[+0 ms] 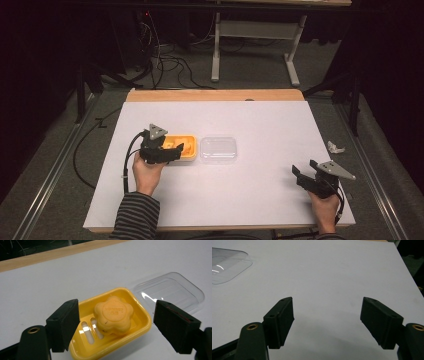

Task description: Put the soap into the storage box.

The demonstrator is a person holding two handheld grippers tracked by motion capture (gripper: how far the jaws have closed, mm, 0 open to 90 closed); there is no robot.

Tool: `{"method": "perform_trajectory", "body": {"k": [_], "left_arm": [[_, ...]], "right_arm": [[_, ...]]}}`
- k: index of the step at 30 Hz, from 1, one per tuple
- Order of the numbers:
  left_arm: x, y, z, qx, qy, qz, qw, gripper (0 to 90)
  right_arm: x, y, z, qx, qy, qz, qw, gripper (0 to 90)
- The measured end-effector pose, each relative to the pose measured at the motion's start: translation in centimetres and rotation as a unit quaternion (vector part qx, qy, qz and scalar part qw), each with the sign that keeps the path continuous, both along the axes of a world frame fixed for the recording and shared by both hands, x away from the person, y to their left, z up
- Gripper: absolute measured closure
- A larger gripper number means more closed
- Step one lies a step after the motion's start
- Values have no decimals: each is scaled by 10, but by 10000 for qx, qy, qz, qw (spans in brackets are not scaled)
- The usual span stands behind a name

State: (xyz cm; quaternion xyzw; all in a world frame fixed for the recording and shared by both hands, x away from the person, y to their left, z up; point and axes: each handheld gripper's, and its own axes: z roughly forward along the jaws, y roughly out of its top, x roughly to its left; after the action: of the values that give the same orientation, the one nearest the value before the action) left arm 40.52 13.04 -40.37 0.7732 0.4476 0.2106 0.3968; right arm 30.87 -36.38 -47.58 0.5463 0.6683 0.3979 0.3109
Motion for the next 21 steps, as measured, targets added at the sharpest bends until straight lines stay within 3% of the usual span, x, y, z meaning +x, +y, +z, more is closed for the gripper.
{"method": "perform_trajectory", "body": {"k": [7,21], "left_arm": [[-7,7,-2,-8,-36,88,10000,219],[-25,23,-5,-219,-85,162,9996,219]], "right_arm": [[0,0,0,3,-6,2,10000,273],[0,0,0,-18,3,16,10000,273]]}}
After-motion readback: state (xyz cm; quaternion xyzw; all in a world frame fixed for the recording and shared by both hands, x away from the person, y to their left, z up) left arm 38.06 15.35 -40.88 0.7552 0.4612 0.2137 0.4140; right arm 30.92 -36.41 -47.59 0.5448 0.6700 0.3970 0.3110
